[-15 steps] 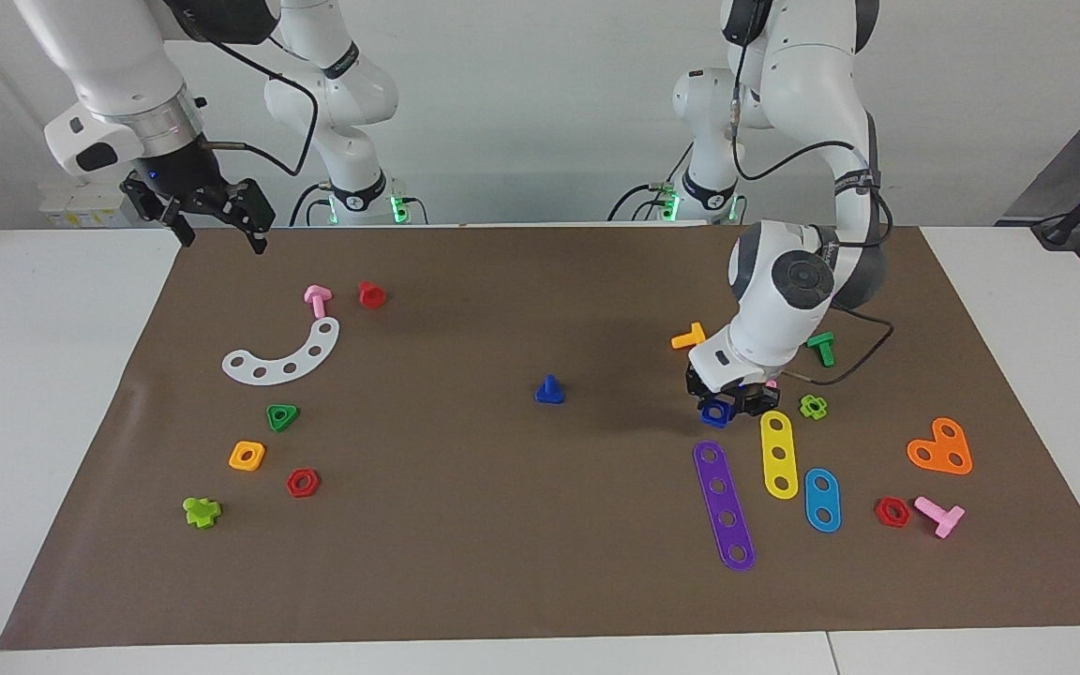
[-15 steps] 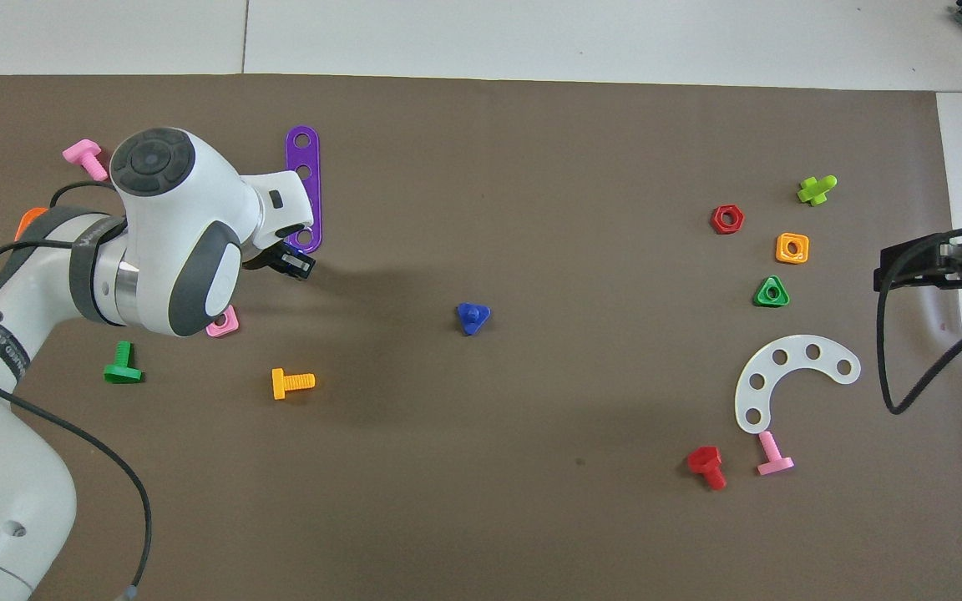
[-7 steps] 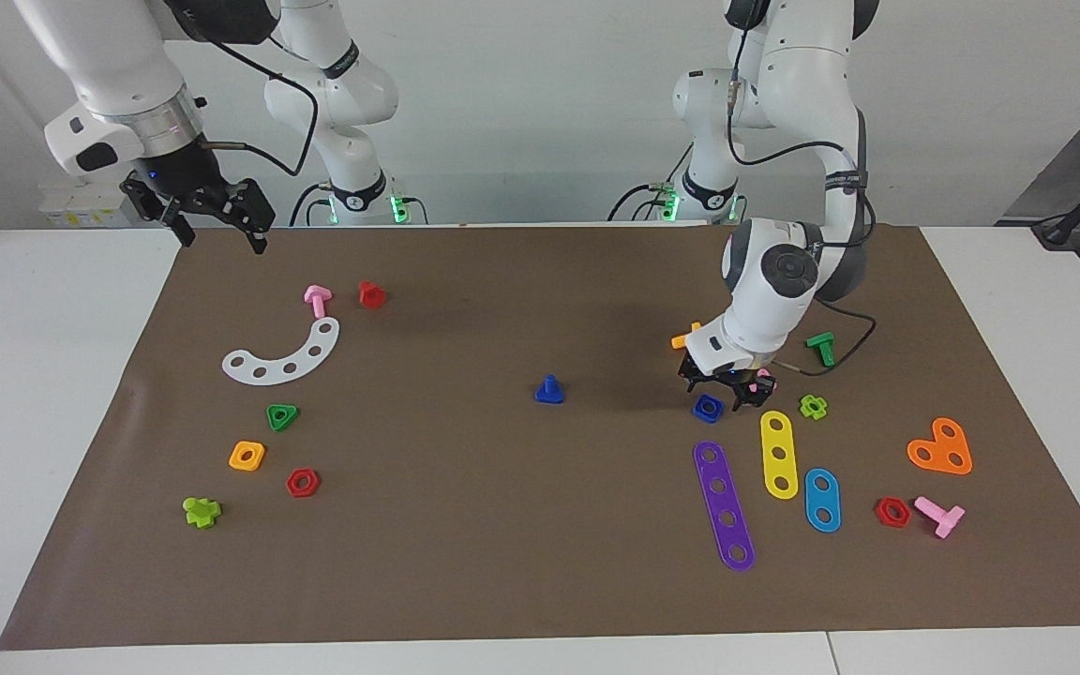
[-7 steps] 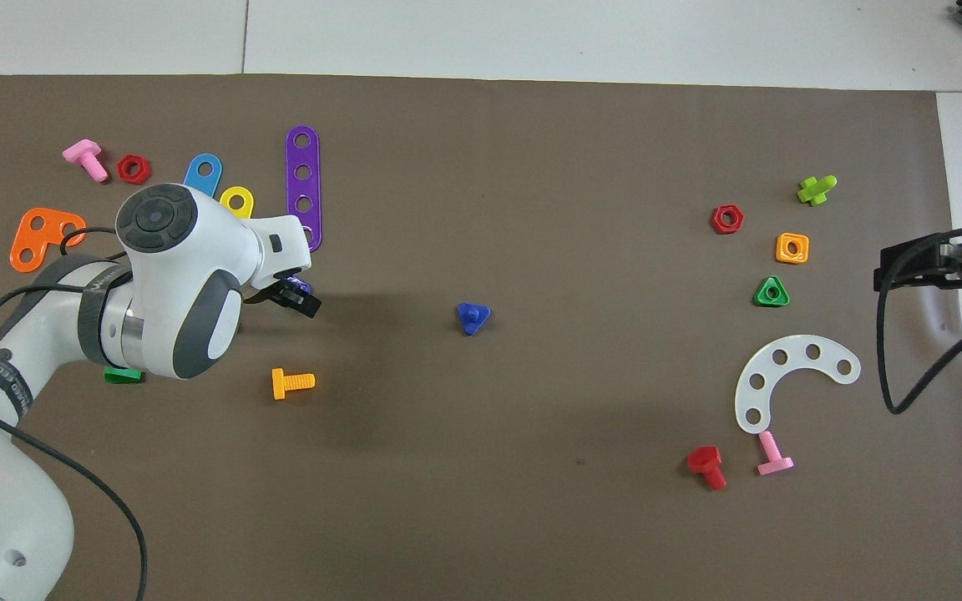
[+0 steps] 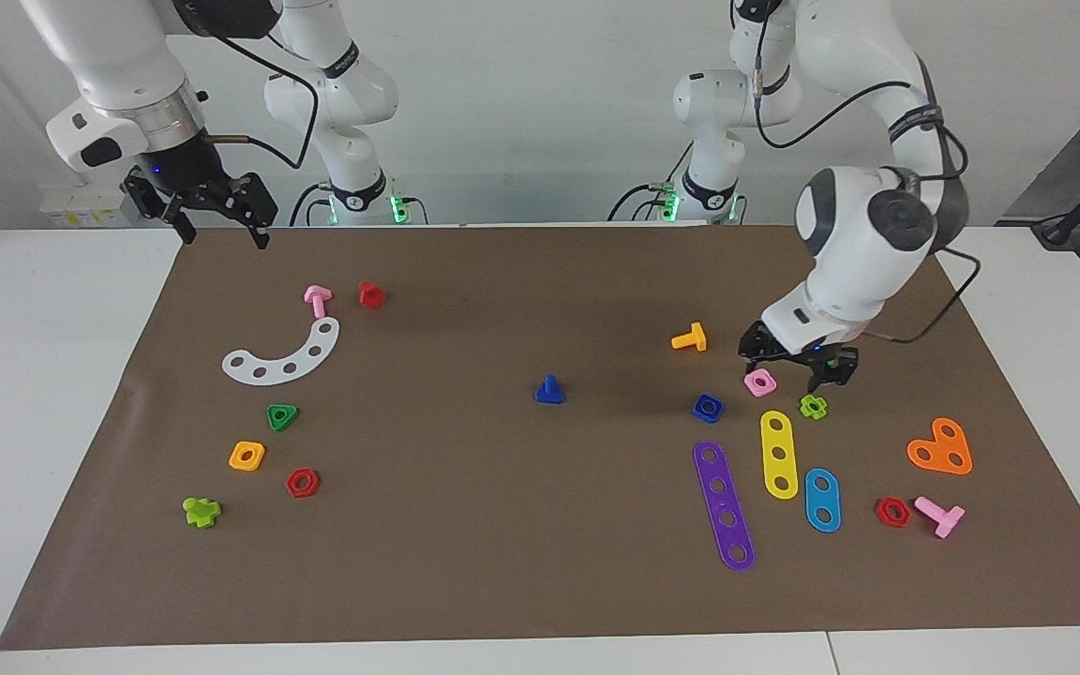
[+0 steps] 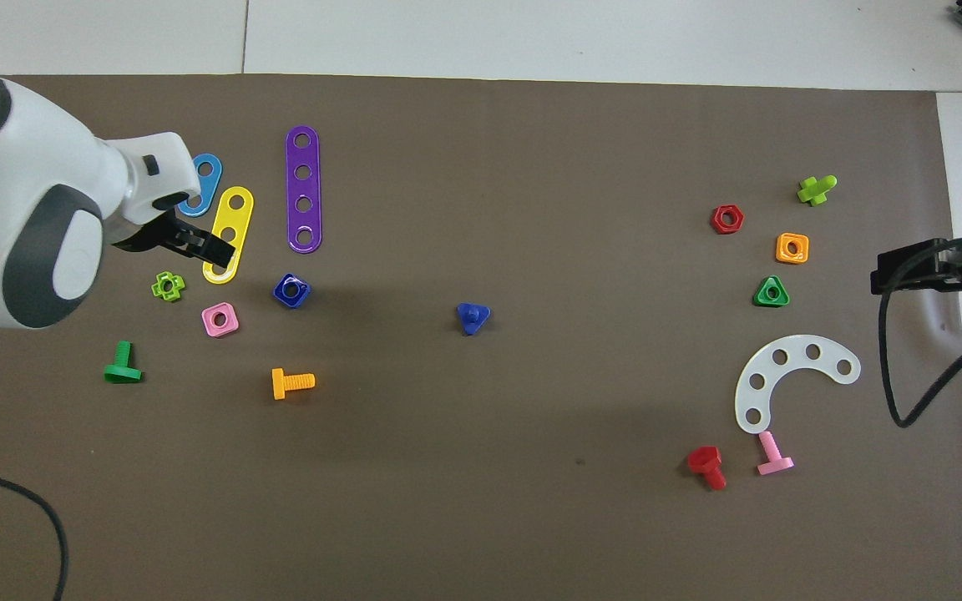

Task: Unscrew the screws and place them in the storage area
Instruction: 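Release the nut and withdraw the left gripper while the right gripper reaches in, then move the right gripper down onto the blue bolt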

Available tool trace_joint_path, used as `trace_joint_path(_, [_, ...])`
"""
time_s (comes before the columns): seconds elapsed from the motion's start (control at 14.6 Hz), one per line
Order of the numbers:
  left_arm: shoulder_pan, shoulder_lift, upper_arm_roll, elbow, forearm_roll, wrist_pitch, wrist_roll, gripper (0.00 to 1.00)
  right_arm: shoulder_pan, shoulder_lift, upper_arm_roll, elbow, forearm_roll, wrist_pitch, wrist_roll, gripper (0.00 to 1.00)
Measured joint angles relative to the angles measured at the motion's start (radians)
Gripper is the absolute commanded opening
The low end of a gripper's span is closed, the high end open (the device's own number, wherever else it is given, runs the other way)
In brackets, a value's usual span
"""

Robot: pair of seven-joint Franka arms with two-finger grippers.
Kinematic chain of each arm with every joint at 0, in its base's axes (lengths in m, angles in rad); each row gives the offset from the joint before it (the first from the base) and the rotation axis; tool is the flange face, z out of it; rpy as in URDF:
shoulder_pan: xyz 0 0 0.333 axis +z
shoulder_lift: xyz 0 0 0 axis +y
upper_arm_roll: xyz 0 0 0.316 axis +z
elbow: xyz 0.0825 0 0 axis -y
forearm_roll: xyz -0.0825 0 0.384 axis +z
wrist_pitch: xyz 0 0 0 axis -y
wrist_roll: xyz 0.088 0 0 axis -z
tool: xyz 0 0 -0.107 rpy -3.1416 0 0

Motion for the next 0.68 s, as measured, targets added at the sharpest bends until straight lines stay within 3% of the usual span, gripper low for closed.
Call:
trace_joint_path(0.34, [0.175,-0.126,0.009,0.014,-0.001,-0.125,0.003,1.00,0.164,0.029,0.007,-0.080,0.017,0.165,0.095,1.00])
trace_joint_path(0.68, [0.229,-0.215,0.016,0.140,0.000,-0.371,-0.037,1.00,0.419,0.235,0.015,-0.058,0.019,0.389,0.439,1.00])
